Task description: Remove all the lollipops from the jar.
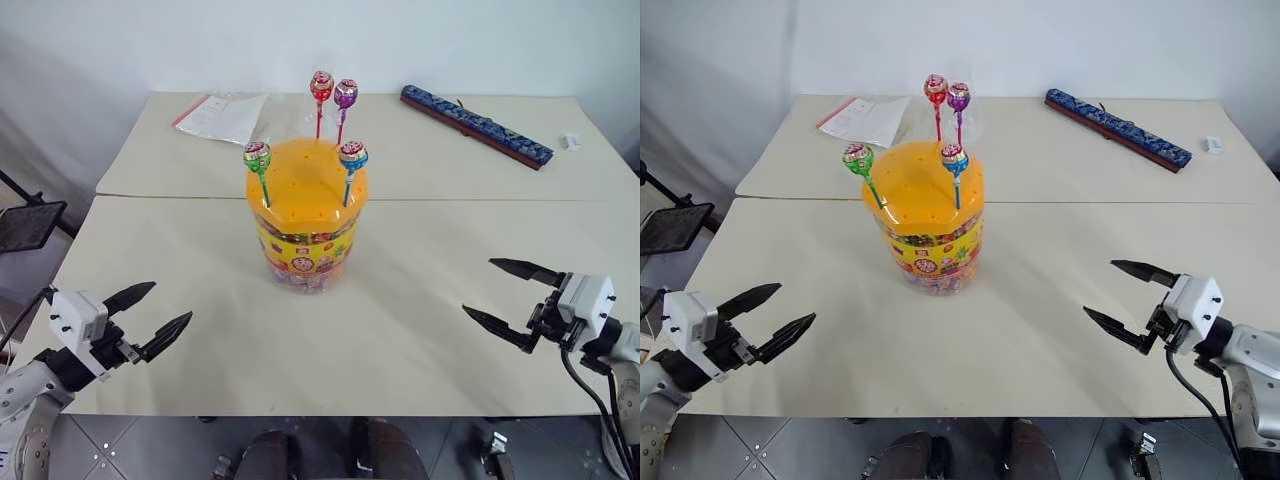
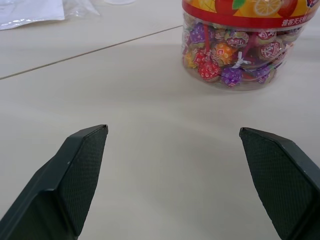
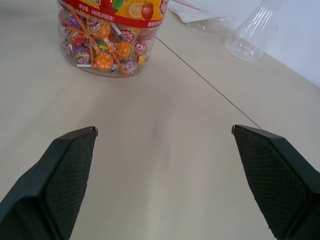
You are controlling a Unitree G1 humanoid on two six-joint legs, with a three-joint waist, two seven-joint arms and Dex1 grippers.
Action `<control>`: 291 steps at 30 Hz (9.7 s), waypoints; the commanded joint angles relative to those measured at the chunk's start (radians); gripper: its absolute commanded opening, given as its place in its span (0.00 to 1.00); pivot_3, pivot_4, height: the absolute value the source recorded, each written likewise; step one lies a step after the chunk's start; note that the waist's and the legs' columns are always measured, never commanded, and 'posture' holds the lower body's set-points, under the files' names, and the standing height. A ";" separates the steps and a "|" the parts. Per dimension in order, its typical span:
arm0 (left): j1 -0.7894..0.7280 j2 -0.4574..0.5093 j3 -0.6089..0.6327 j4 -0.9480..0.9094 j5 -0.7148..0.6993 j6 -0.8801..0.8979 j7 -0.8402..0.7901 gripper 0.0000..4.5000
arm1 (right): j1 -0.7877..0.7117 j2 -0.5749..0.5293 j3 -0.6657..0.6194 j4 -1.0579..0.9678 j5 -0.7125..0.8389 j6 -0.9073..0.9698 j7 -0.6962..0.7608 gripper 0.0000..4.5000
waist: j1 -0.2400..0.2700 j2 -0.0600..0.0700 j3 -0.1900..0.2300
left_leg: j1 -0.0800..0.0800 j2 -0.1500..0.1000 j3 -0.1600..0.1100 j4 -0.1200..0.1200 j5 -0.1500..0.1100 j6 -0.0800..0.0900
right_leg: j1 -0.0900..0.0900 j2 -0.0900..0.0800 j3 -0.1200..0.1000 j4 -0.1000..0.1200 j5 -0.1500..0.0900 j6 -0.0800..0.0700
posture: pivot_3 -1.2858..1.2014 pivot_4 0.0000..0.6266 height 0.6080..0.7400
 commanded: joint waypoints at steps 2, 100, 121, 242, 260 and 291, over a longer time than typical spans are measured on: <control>-0.082 0.012 0.009 0.000 -0.102 0.062 0.006 1.00 | -0.007 0.029 -0.051 -0.079 0.126 0.033 -0.026 1.00 | 0.003 0.000 0.000 | 0.000 0.000 0.000 0.000 0.000 0.000 | 0.000 0.000 0.000 0.000 0.000 0.000 | 0.52 0.24 1.00; -0.112 0.243 0.008 0.015 -0.229 0.783 0.404 0.00 | -0.221 -0.023 0.243 -0.207 0.140 0.185 0.288 1.00 | 0.008 -0.010 -0.002 | -0.004 0.000 0.000 0.001 0.000 -0.002 | -0.007 -0.001 0.006 0.006 0.000 0.000 | 0.52 0.24 1.00; -0.294 0.289 0.146 0.131 -0.282 0.341 -0.204 0.88 | -0.379 0.031 0.177 -0.358 0.360 0.519 -0.080 1.00 | -0.001 -0.008 -0.001 | -0.004 0.001 0.003 0.001 0.000 -0.008 | -0.012 -0.001 0.007 0.007 -0.002 -0.005 | 0.52 0.24 1.00; -0.449 0.133 -0.157 -0.095 -0.404 0.271 -0.289 1.00 | -0.923 -0.290 0.391 0.373 -0.217 0.683 0.071 0.01 | -0.025 -0.012 -0.003 | -0.007 0.001 0.028 0.001 -0.004 0.002 | -0.025 0.004 0.014 0.010 0.000 0.000 | 0.52 0.24 1.00; -0.447 0.066 -0.084 -0.110 -0.520 0.318 -0.149 1.00 | -0.661 -0.369 0.291 0.714 -0.286 0.222 0.146 0.44 | -0.028 -0.009 -0.002 | -0.001 0.002 0.039 0.002 -0.003 0.001 | -0.025 0.005 0.023 0.011 0.000 0.000 | 0.52 0.24 1.00; -0.519 -0.144 -0.054 -0.067 -0.550 0.240 0.108 1.00 | -1.425 0.450 0.402 0.642 -0.089 0.719 -0.143 0.51 | -0.032 -0.011 -0.003 | -0.008 0.002 0.028 0.005 -0.004 0.002 | -0.026 0.005 0.014 0.016 0.001 0.001 | 0.52 0.24 1.00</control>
